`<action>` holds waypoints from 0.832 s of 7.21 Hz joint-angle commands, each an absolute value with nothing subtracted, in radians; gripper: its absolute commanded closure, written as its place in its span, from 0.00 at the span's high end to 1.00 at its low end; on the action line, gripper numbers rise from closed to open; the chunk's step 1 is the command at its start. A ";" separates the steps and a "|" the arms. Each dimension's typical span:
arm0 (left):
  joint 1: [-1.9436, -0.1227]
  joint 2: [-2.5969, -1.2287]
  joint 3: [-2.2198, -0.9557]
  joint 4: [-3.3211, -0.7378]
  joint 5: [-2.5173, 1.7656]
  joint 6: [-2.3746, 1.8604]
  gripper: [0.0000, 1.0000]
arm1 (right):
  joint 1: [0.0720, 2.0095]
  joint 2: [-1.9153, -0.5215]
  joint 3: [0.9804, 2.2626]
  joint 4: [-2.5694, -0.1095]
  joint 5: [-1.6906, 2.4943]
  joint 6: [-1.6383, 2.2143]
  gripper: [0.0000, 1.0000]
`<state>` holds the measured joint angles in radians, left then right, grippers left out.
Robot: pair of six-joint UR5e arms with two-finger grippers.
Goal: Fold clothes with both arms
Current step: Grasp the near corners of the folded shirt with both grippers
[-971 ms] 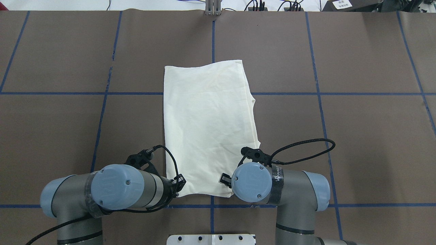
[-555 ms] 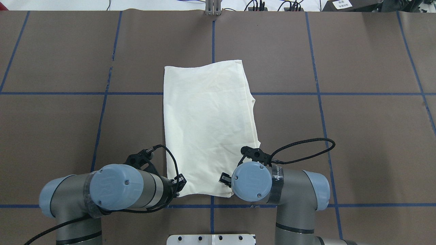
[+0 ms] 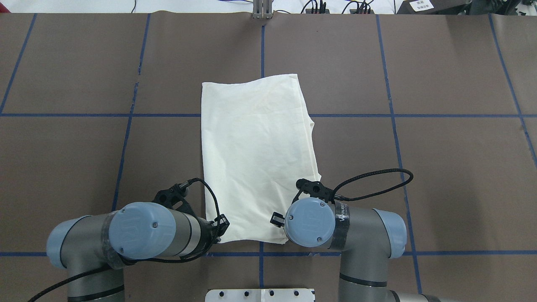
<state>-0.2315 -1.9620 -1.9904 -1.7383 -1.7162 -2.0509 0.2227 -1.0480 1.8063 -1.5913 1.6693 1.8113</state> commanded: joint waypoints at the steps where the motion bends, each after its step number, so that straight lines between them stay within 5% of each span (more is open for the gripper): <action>1: -0.230 -1.962 -1.991 -1.738 -1.715 -2.051 0.00 | 0.233 -1.045 1.810 -1.591 1.674 1.809 0.14; 2: -0.230 -1.962 -1.991 -1.738 -1.715 -2.051 0.00 | 0.238 -1.042 1.810 -1.591 1.677 1.807 0.00; 6: -0.232 -1.954 -2.002 -1.738 -1.715 -2.049 0.00 | 0.244 -1.046 1.870 -1.592 1.678 1.812 0.00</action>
